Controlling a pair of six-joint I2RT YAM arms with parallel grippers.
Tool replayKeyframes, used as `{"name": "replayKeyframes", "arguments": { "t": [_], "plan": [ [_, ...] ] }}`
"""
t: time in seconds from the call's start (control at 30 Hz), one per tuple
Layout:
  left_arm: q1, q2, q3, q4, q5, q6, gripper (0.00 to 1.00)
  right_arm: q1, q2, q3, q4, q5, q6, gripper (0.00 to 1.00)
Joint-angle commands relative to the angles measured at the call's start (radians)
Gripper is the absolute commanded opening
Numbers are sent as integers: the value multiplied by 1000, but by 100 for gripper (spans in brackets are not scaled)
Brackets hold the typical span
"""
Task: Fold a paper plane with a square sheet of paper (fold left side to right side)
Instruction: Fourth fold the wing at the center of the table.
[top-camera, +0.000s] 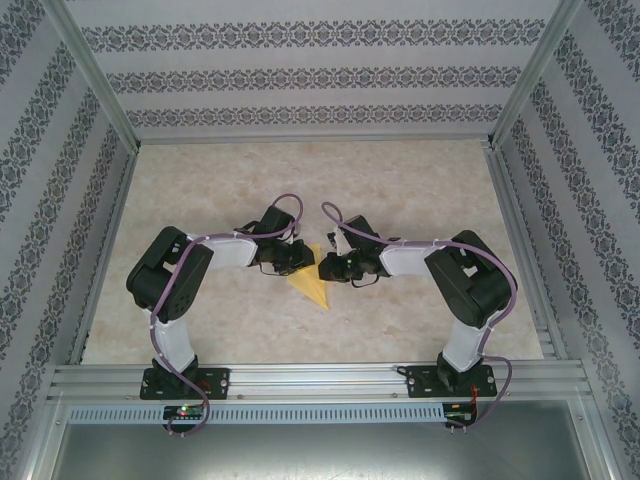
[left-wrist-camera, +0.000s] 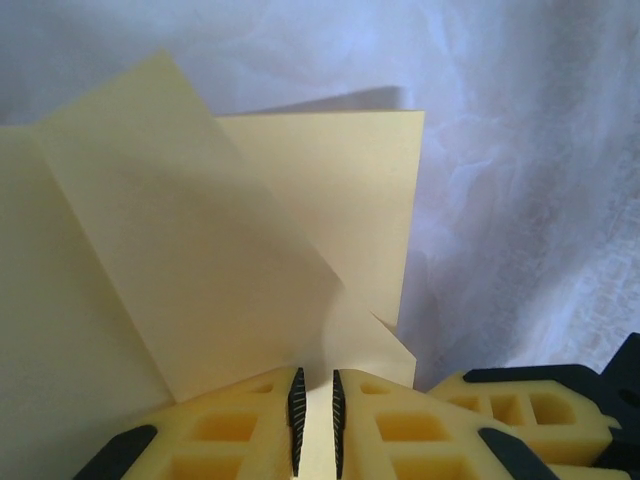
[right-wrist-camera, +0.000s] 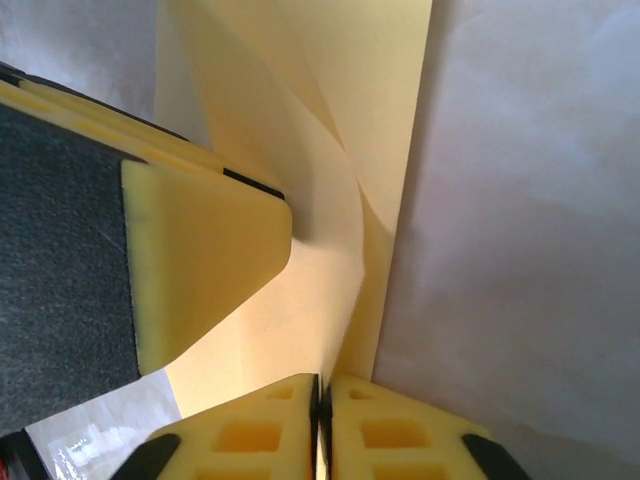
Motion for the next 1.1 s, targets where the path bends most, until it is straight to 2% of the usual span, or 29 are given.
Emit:
{"name": "replayKeyframes", "arguments": {
  "t": [0.0,0.13,0.37,0.47,0.63,1.07],
  "plan": [
    [-8,22,-43,-60,-48,27,21,0,-59,32,-65,28,-21,17],
    [-8,24,-44,-56,-44,26,20,-15,-165,4,-128,61,-39,26],
    [-10,24,-38,-59,-42,29,20,36,-264,-52,-109,-53,0,23],
    [-8,23,-38,-59,-43,29,20,77,-240,-49,-59,-104,42,20],
    [-8,22,-38,-60,-43,29,20,122,-154,-25,-66,-89,42,20],
    [-9,20,-40,-64,-42,32,19,137,-73,-29,-112,-53,10,19]
  ]
}}
